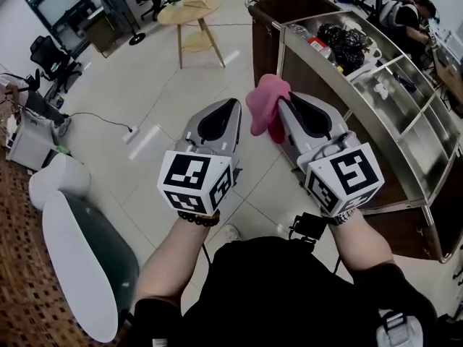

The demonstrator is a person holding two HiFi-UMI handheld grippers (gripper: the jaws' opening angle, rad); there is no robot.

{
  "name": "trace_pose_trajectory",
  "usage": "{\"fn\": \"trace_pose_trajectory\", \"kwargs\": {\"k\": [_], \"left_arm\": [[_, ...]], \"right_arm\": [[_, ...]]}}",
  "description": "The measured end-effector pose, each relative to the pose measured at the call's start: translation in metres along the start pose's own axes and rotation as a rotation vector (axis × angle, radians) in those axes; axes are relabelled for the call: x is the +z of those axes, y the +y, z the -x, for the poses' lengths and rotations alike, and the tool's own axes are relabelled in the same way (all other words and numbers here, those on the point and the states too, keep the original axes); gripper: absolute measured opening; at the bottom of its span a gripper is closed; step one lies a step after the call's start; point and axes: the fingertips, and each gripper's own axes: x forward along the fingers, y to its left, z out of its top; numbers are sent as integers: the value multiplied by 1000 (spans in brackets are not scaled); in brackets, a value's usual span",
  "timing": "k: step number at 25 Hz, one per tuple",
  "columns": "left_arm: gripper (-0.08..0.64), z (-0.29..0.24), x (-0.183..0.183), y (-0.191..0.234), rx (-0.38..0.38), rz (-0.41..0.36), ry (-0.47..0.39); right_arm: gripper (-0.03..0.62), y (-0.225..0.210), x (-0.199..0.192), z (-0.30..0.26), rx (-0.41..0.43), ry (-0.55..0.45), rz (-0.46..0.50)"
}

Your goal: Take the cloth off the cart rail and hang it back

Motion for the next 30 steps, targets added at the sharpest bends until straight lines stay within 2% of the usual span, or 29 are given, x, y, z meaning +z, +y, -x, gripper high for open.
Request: {"fn": "trace_pose_trajectory", "kwargs": {"k": [6,16,22,26,30], "left_arm": [[3,7,12,67,-80,10,2],[3,6,9,146,-143,41,6],[3,-32,-3,175,-172,55,6],[3,-70,-13,187,-200,47,25],[3,-108,-7,197,-222,38,40]], "right_arm": [[40,27,5,-61,-86,5,10],[39,48,6,-139,-139,13,34],[39,25,-9,-173,-168,23,35],[38,-8,-16,-192,-200,17,21],[39,-40,-11,-212,-219,9,9]]}}
